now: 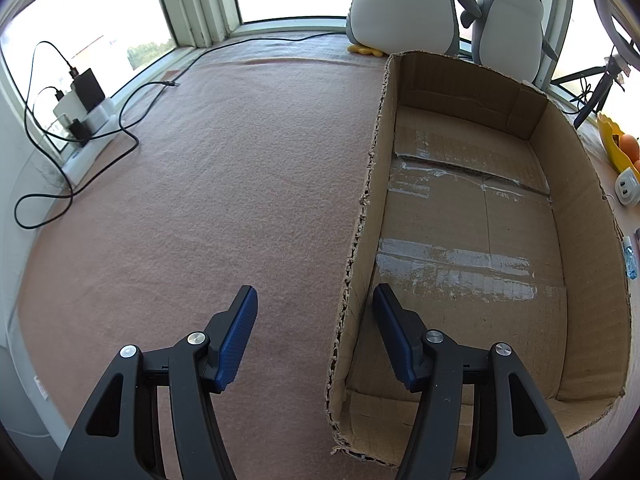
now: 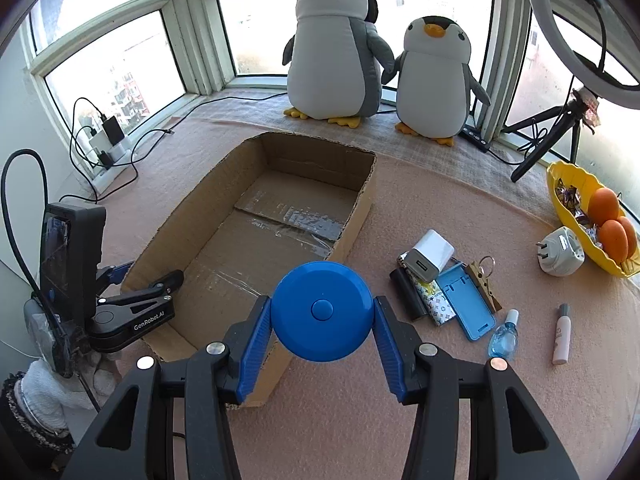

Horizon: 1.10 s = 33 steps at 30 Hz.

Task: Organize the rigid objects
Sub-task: 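Carry the tape measure with the right tool into the box and release, then move the right tool to the white lotion bottle and grasp it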

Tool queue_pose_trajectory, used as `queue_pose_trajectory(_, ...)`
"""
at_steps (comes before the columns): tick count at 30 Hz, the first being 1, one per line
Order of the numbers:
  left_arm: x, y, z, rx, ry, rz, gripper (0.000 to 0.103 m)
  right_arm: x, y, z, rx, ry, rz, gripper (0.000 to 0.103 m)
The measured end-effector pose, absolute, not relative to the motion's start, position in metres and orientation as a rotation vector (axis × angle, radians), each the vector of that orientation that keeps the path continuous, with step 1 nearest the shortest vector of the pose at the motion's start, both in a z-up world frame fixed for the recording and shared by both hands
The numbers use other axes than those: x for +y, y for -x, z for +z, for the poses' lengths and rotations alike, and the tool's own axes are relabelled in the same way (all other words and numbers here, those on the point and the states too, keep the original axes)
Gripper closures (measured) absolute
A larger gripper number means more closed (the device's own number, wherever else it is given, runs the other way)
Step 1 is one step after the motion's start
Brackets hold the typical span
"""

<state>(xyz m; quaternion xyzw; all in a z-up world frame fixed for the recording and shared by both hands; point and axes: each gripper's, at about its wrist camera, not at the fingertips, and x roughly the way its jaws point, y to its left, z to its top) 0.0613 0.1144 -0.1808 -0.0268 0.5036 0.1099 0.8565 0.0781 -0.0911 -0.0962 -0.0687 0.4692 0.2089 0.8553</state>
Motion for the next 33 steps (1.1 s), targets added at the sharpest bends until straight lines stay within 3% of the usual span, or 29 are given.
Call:
queue_pose_trajectory(25,0.114,-0.062,-0.181,1.057,0.056,0.231,0.043,-0.031,-0.073,-0.116,1.007,0.227,0.529,0.057)
queue_pose_trajectory(29,0.113,-0.062,-0.181,1.055,0.056,0.231,0.043,-0.032,-0.072,-0.113,0.997,0.221,0.534,0.048)
queue_pose_trajectory(33,0.113,-0.064,-0.180,1.056,0.053,0.231,0.043,-0.034,-0.073,-0.112,0.999,0.213,0.530,0.048)
